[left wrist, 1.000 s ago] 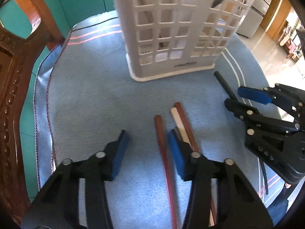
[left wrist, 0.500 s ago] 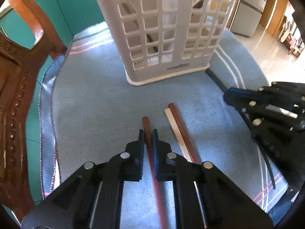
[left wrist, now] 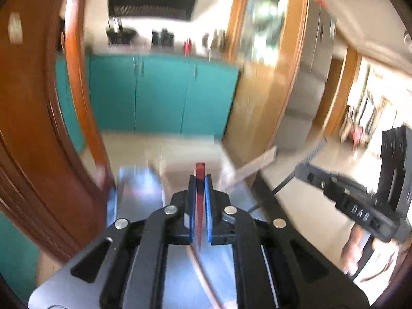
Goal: Organize utensils
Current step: 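Lift both held chopsticks and insert them upright into the white basket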
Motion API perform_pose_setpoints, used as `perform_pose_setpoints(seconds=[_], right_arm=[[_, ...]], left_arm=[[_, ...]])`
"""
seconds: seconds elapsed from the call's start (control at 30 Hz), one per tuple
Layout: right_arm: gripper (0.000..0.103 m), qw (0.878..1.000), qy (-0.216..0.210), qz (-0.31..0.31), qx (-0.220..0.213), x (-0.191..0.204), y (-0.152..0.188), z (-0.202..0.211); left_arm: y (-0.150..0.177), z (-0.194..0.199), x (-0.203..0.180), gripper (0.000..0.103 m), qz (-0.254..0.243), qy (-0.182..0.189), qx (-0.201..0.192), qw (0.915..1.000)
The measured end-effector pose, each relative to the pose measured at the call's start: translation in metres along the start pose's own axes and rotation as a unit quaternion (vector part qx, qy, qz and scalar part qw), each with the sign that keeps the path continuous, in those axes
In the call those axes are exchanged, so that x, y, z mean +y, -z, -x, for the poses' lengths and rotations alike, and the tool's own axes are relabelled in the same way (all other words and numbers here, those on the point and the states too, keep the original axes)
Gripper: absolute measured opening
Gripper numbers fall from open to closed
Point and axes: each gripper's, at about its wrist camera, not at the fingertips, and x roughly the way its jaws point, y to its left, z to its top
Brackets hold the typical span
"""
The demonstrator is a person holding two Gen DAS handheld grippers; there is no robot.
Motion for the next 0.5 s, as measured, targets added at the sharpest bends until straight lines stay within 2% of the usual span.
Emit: perform_pose_setpoints(seconds=[0.03, 0.13, 0.2, 0.27, 0.33, 0.4, 0.5], right_arm=[[0.007, 1.0, 0.003, 0.0, -0.019, 0.0, -0.011, 0.006], [0.007, 0.996, 0.016, -0.014, -0.086, 0.004, -0.045, 0.023], [0.007, 0.993, 0.032, -0.011, -0.113, 0.001, -0.059, 0.019], [0.007, 0.991, 0.061, -0.014, -0.119, -0.007, -0.061, 0.004], [0.007, 0.992, 0.055, -0.033, -0.108, -0.014, -0.056, -0.009], [0.007, 0.994, 0.046, -0.049, -0.09, -0.022, -0.051, -0.023], [0.007, 0.994, 0.059, -0.054, -0.073, -0.031, -0.043, -0.042]], left_arm=[[-0.015, 0.009, 0.001, 0.007, 0.008, -0.001, -0.037, 0.9993], [-0.038, 0.017, 0.007, 0.007, 0.044, -0.009, -0.097, 0.9943], [-0.04, 0.012, 0.015, 0.007, 0.058, -0.018, -0.12, 0.991], [-0.038, -0.001, 0.027, 0.007, 0.087, -0.017, -0.104, 0.9906], [-0.037, -0.012, 0.039, 0.007, 0.116, -0.003, -0.086, 0.9894], [-0.038, -0.017, 0.039, 0.007, 0.113, 0.0, -0.095, 0.9891], [-0.043, -0.016, 0.041, 0.007, 0.108, -0.001, -0.118, 0.9872]])
